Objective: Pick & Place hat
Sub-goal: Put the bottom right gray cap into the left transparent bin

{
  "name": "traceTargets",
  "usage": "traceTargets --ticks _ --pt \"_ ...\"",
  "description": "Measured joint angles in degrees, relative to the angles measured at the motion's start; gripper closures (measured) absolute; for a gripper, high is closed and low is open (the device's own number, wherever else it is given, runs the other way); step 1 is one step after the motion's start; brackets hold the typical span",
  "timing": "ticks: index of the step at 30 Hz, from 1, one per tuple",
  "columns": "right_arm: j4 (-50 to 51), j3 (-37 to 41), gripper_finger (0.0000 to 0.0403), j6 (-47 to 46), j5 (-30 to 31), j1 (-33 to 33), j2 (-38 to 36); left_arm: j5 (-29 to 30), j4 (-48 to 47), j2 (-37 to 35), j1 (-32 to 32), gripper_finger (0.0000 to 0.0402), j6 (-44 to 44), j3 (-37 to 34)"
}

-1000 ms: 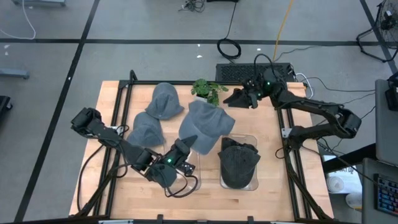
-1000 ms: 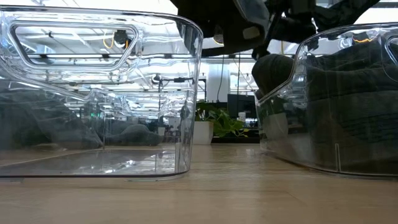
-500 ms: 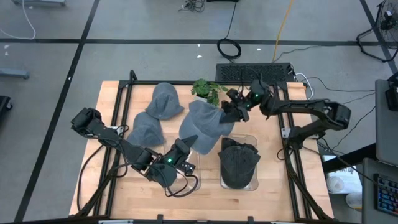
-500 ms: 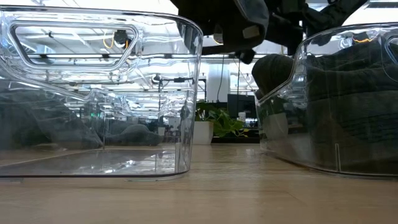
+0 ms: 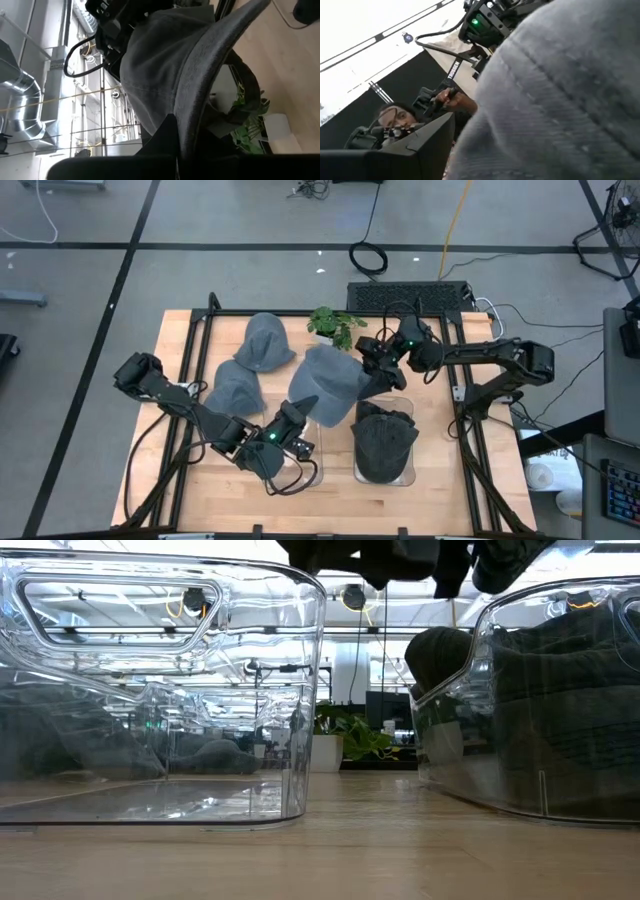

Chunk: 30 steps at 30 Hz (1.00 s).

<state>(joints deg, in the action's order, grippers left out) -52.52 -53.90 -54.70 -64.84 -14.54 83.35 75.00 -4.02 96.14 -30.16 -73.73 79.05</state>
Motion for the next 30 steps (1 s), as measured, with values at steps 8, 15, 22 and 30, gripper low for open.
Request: traceTargets --ticks 8,15,22,30 --pt "4.72 -0.27 0.0247 10.01 4.98 -0.05 -0.02 0.52 -0.30 0.00 -0.09 0.0383 2.97 0.00" --pt "3.48 -0.47 0.0390 18.21 8.96 0.04 -1.31 0.46 -0.27 0.00 -0.07 0.0377 23.54 0.00" --pt "7.52 -0.69 0.0402 22.02 9.76 -0.03 -4.76 -5.91 -0.71 -0.78 0.23 0.0352 47.13 0.00" --pt "16.57 -0.69 0.0402 27.43 12.63 -0.14 -6.36 -10.11 -10.64 -4.69 3.81 0.0185 69.84 -0.04"
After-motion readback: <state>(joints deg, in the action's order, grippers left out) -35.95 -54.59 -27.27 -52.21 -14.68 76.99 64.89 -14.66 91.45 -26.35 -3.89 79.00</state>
